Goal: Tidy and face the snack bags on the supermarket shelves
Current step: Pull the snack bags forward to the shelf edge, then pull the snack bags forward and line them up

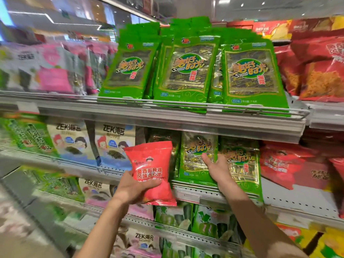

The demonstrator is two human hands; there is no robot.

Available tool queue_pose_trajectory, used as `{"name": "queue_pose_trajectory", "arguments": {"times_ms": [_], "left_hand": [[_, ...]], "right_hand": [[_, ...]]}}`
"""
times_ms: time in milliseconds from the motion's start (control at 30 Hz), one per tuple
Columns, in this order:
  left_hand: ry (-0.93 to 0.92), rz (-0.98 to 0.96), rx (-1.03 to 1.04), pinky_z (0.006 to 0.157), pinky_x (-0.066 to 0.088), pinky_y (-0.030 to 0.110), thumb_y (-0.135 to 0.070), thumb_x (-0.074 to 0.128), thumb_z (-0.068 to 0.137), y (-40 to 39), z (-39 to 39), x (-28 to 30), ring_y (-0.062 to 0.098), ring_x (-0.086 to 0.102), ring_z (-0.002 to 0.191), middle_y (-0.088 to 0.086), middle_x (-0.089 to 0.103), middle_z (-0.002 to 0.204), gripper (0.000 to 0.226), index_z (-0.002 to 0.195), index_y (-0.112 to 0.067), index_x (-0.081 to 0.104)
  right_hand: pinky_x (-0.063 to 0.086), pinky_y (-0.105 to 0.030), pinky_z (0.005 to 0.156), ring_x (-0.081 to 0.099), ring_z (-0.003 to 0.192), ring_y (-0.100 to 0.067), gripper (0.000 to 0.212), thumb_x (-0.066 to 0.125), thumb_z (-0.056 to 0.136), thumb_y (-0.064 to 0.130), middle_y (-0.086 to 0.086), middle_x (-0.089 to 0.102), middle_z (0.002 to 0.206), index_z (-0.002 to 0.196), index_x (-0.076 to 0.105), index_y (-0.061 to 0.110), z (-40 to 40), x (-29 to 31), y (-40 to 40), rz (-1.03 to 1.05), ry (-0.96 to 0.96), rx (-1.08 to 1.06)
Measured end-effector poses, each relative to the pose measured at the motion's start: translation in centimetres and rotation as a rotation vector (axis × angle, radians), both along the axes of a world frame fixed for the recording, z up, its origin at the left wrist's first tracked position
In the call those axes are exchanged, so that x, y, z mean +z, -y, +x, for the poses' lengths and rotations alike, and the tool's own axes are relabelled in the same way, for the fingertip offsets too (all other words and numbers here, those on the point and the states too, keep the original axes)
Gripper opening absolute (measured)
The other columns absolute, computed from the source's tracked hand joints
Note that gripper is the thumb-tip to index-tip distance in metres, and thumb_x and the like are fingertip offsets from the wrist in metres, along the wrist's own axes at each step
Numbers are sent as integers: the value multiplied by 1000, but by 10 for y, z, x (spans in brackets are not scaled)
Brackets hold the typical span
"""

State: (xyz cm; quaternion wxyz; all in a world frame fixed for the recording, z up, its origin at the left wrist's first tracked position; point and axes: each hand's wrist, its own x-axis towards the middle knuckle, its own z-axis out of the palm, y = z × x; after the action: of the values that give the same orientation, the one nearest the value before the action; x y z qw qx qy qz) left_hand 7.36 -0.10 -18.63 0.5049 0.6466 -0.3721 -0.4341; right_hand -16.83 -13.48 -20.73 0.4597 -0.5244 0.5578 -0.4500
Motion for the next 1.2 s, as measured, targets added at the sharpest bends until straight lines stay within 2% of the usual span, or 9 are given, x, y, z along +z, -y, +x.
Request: {"name": "queue_pose_trajectory", "arguments": {"times_ms": [233, 333, 400, 500, 700, 833, 900, 1000, 1200], "left_hand": [[-16, 29, -2, 47, 53, 21, -9, 93, 62, -10, -3, -7, 11, 73, 61, -2, 76, 73, 41, 95, -10, 69], [-14, 30, -43, 49, 54, 21, -12, 94, 62, -8, -11, -11, 13, 74, 65, -2, 77, 76, 41, 95, -11, 70], [-22, 19, -67, 50, 54, 19, -14, 95, 60, -5, -19, -12, 13, 74, 68, -3, 78, 79, 45, 97, -12, 70], [-28, -8, -106, 54, 54, 16, -11, 94, 59, 3, -37, -12, 11, 74, 72, -5, 78, 81, 48, 100, -12, 69], [-50, -65, -186, 56, 54, 17, -5, 93, 59, 27, -94, -12, 12, 75, 72, 3, 78, 88, 47, 99, -10, 68], [-74, -101, -237, 61, 58, 24, -5, 92, 61, 44, -146, -8, 17, 75, 79, 5, 78, 93, 54, 108, -13, 65], [-82, -117, -257, 69, 60, 28, -4, 91, 62, 51, -175, -5, 21, 75, 85, 7, 77, 97, 58, 112, -12, 63], [-53, -175, -262, 64, 58, 21, -3, 92, 60, 61, -219, -5, 12, 75, 78, 3, 78, 91, 55, 107, -12, 64], [-22, -199, -279, 85, 60, 40, -27, 98, 45, 82, -303, -1, 16, 75, 87, -1, 77, 98, 74, 110, -16, 65]], "right_hand": [[36, -38, 113, 39, 144, -33, 94, 59, 94, 58, -18, 39, 158, 159, 21, 2, -2, -13, -1, -27, -353, 51], [44, -33, 84, 60, 105, -26, 81, 58, 94, 60, -15, 64, 122, 145, 44, -2, -4, -5, -8, -132, -647, -43], [41, -29, 71, 55, 79, -15, 59, 60, 95, 56, -2, 62, 93, 121, 59, 3, -8, -2, -13, -225, -772, -74], [42, -31, 67, 62, 79, -21, 39, 62, 97, 45, -1, 59, 83, 108, 62, 8, -21, 2, -21, -319, -874, -100], [53, -34, 81, 66, 82, -20, 33, 63, 98, 35, 0, 71, 80, 117, 69, 9, -80, 4, -45, -290, -706, -162], [44, -29, 62, 61, 71, -17, 16, 63, 96, 33, 3, 66, 72, 89, 69, 20, -140, -5, -67, -173, -570, -227], [40, -17, 55, 56, 64, -8, 19, 63, 96, 31, 7, 64, 71, 78, 65, 23, -171, -13, -78, -103, -494, -253], [42, -9, 53, 54, 54, 1, 27, 69, 94, 24, 8, 62, 61, 68, 62, 21, -213, -23, -94, -89, -377, -303], [44, -24, 47, 56, 40, -10, 54, 60, 101, 19, -4, 62, 46, 48, 59, 11, -281, -37, -118, 40, -69, -310]]}}
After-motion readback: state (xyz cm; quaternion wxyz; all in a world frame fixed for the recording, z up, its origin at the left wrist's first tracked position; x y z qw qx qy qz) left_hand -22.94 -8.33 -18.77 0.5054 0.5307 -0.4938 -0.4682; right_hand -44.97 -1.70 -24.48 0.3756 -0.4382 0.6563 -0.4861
